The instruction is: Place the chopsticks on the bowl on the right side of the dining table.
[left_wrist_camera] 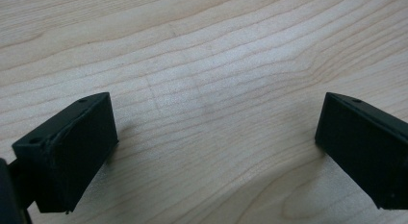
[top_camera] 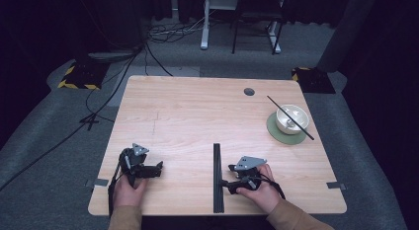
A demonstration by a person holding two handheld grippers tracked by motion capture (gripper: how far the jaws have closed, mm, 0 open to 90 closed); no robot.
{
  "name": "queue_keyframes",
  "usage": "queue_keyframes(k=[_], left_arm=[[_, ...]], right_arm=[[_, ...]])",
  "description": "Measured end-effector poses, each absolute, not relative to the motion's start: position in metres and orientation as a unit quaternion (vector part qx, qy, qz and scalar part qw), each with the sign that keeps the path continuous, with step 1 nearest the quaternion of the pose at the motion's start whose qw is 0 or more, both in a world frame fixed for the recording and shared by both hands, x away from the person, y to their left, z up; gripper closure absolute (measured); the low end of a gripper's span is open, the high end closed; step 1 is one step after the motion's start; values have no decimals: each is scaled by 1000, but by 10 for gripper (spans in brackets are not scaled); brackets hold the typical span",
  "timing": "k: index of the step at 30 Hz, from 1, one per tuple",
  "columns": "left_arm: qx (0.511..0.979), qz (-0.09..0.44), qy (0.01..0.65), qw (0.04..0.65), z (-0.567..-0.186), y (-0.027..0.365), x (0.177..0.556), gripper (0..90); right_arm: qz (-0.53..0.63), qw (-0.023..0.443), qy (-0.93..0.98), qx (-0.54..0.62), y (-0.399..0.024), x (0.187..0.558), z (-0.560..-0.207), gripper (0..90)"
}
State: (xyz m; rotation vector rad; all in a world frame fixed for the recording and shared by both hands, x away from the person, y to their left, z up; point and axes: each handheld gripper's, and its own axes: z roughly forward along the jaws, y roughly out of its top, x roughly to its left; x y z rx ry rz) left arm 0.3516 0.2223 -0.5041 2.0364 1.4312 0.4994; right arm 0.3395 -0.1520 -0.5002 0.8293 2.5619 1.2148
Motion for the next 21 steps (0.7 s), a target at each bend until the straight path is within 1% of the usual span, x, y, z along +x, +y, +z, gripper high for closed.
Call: queue_keyframes(k=[21], left_arm=[[766, 187, 539, 297, -504, 222, 352, 11]], right_arm=[[398, 102, 868, 281, -150, 337, -500, 339]])
